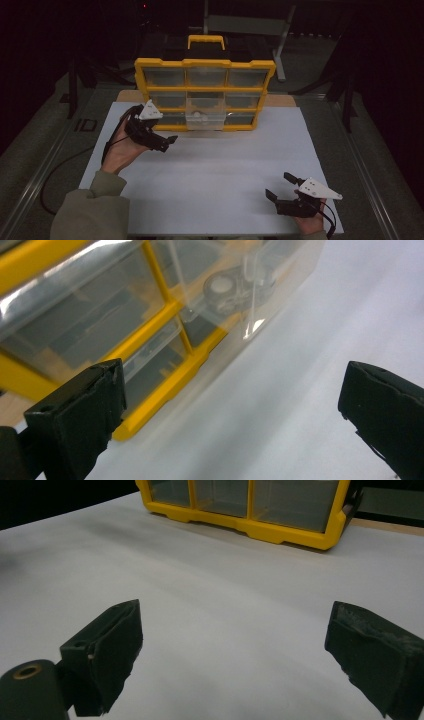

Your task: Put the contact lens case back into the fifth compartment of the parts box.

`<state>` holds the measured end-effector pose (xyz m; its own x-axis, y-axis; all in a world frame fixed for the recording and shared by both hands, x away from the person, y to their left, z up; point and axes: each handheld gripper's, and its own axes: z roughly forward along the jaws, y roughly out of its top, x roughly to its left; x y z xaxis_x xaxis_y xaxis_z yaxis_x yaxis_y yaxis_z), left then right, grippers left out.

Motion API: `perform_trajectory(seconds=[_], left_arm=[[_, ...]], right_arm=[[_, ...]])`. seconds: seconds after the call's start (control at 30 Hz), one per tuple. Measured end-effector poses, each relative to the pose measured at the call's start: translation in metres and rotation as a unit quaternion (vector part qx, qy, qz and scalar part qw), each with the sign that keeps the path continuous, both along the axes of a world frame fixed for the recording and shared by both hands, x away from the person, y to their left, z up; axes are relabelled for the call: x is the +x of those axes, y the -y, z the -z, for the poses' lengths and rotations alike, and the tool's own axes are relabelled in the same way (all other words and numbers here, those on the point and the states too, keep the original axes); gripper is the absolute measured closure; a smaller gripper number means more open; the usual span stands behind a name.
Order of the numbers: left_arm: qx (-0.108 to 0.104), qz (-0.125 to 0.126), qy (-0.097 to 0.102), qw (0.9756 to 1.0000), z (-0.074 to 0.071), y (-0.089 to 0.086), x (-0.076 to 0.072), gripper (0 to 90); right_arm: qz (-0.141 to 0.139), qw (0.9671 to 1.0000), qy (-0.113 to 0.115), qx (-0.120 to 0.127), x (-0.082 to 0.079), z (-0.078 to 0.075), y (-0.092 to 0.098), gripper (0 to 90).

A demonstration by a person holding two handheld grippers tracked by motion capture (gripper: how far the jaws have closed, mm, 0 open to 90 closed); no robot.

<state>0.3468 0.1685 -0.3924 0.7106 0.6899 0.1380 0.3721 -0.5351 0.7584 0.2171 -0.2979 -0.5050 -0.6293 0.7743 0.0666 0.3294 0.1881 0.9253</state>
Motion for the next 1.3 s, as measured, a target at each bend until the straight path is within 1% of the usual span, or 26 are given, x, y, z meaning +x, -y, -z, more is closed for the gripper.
perform_trajectory(seconds=[0.03,0.07,0.17,0.27,0.3,0.4,0.5,0.57,0.7,0.73,0.83,0.9,0.93,1.0,1.03,1.1,1.13,1.27,1.3], left_arm=[[-0.002,-0.004,0.006,1.0,0.003,-0.002,-0.003,0.1],[-0.011,-0.009,0.006,0.9999,0.006,-0.005,-0.006,0.1],[-0.018,-0.016,0.012,0.9996,0.015,-0.012,-0.015,0.1],[-0.031,-0.02,0.016,0.9992,0.025,-0.02,-0.025,0.1],[-0.038,-0.019,0.017,0.999,0.029,-0.023,-0.028,0.1],[-0.051,-0.021,0.025,0.9982,0.041,-0.031,-0.039,0.1],[-0.073,-0.028,0.036,0.9963,0.05,-0.037,-0.051,0.1],[-0.072,-0.036,0.041,0.9959,0.056,-0.04,-0.058,0.0],[-0.1,-0.045,0.055,0.9925,0.068,-0.048,-0.076,0.0],[-0.105,-0.047,0.054,0.9919,0.071,-0.05,-0.078,0.0],[-0.114,-0.054,0.057,0.9904,0.078,-0.056,-0.083,0.0],[-0.119,-0.06,0.064,0.989,0.083,-0.059,-0.087,0.0],[-0.119,-0.06,0.064,0.989,0.083,-0.059,-0.087,0.0],[-0.131,-0.071,0.077,0.9858,0.089,-0.062,-0.095,0.1],[-0.134,-0.07,0.082,0.985,0.091,-0.063,-0.098,0.1],[-0.137,-0.075,0.09,0.9836,0.094,-0.063,-0.103,0.1],[-0.141,-0.074,0.091,0.983,0.095,-0.065,-0.105,0.0],[-0.147,-0.086,0.096,0.9808,0.098,-0.071,-0.114,0.0],[-0.147,-0.086,0.096,0.9808,0.098,-0.071,-0.114,0.0]], right_arm=[[0.0,1.0,0.0,0.0,0.0,0.0,0.0,8.5],[0.0,1.0,0.001,0.0,0.0,0.0,0.0,8.5],[0.0,1.0,0.002,0.001,0.0,0.0,0.0,8.5],[0.0,1.0,0.002,0.001,0.0,0.0,-0.001,8.5],[0.0,1.0,0.003,0.001,0.0,0.0,-0.001,8.5],[0.0,1.0,0.003,0.002,-0.001,0.0,-0.002,8.5],[-0.001,1.0,0.006,0.003,-0.001,0.0,-0.002,8.5],[-0.001,1.0,0.007,0.003,-0.001,0.0,-0.003,8.5],[-0.001,0.9999,0.01,0.005,-0.001,-0.001,-0.003,8.5],[-0.002,0.9999,0.01,0.005,-0.001,-0.001,-0.003,8.5],[-0.005,0.9999,0.013,0.006,-0.001,-0.001,-0.005,8.5],[-0.006,0.9998,0.015,0.008,-0.002,-0.001,-0.006,8.5],[-0.006,0.9998,0.016,0.008,-0.002,-0.001,-0.007,8.5],[-0.006,0.9998,0.017,0.009,-0.002,-0.001,-0.007,8.5],[-0.006,0.9998,0.018,0.01,-0.002,-0.001,-0.007,8.5],[-0.007,0.9997,0.02,0.014,-0.001,-0.002,-0.007,8.5],[-0.008,0.9996,0.022,0.015,0.0,-0.002,-0.007,8.4],[-0.01,0.9994,0.026,0.02,0.001,-0.002,-0.009,8.4],[-0.01,0.9994,0.026,0.02,0.001,-0.002,-0.009,8.4]])
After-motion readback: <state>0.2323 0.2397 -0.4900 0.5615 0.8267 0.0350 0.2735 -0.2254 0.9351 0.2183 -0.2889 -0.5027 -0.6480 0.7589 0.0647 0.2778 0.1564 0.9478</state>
